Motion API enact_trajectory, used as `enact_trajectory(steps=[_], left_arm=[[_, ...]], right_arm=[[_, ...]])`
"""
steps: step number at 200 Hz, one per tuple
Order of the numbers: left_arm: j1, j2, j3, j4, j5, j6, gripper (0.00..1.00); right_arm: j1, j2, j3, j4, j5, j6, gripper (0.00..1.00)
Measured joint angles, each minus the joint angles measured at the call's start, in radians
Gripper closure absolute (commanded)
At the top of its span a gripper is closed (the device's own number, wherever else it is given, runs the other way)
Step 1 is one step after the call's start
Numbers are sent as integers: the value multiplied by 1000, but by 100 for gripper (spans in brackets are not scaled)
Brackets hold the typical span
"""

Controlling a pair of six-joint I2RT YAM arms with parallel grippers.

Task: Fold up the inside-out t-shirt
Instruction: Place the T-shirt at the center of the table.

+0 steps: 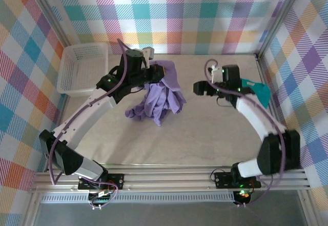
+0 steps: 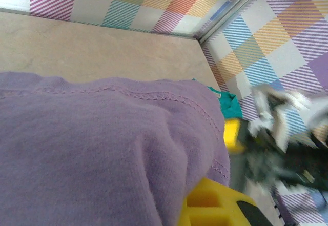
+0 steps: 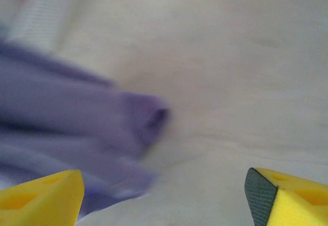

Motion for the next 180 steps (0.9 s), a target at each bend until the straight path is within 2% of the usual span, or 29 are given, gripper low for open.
enact_trajectory(steps=[22,36,50,58,77,93,105,117,123,132,139,147,151,153,167,180], left_arm=[[0,27,2,0,4,0,100],[0,34,2,0,5,0,100],[0,32,2,1,5,-1,100],[0,32,2,0,4,0,100],[0,32,2,0,2,0,100],[0,32,2,0,-12,2,100],[1,33,2,0,-28,5,97],[3,42,11,0,-39,8,87],[3,56,25,0,-42,10,75],[6,91,58,4,-45,16,48],[12,132,100,-1,-50,24,34],[20,182,151,0,-63,32,26],[26,208,177,-2,-74,38,11],[31,220,187,0,-79,41,7],[66,272,213,-2,-119,64,2],[103,263,142,5,-159,84,0]], right_arm=[[44,-126,-183,162,-120,-5,3],[80,-97,-237,233,-155,-12,3],[122,-15,-250,310,-169,-13,11],[142,48,-250,371,-177,-13,23],[177,172,-246,482,-190,6,65],[184,204,-246,520,-185,18,98],[184,187,-241,522,-170,18,100],[183,156,-219,492,-134,18,100],[181,137,-199,460,-106,19,100],[176,111,-163,416,-68,23,100],[164,94,-130,378,-39,37,100],[140,77,-92,336,-11,65,100],[127,72,-79,321,1,75,100],[117,69,-71,313,8,82,100],[47,64,-30,256,46,129,100],[-5,78,-7,201,78,159,100]])
